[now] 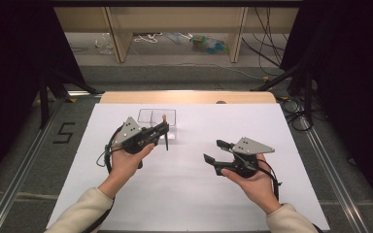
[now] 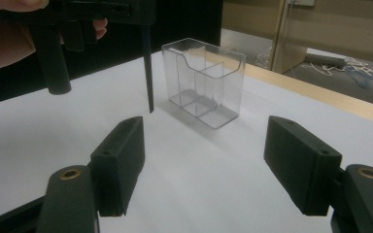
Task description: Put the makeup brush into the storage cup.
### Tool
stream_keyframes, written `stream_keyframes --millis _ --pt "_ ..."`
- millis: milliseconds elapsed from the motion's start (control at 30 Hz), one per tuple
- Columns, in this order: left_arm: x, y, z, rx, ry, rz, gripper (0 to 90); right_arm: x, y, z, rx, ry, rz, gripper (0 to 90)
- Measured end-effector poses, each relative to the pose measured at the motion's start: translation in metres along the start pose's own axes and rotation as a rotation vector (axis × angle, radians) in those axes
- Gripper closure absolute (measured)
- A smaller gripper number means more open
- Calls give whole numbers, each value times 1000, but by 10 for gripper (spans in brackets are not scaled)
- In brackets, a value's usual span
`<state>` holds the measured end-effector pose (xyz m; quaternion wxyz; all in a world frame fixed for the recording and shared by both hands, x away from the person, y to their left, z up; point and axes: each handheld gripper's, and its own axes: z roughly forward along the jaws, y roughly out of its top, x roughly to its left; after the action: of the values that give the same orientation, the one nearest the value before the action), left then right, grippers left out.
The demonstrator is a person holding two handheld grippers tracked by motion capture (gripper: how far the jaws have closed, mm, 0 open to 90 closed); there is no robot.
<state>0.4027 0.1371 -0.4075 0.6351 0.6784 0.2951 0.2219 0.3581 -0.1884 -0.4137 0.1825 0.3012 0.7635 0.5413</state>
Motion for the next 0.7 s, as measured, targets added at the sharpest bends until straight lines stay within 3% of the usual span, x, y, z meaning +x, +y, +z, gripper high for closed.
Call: stream_keyframes --millis 700 --pt "4 1 -2 -6 20 -5 835 -4 -14 -32 -74 12 5 317"
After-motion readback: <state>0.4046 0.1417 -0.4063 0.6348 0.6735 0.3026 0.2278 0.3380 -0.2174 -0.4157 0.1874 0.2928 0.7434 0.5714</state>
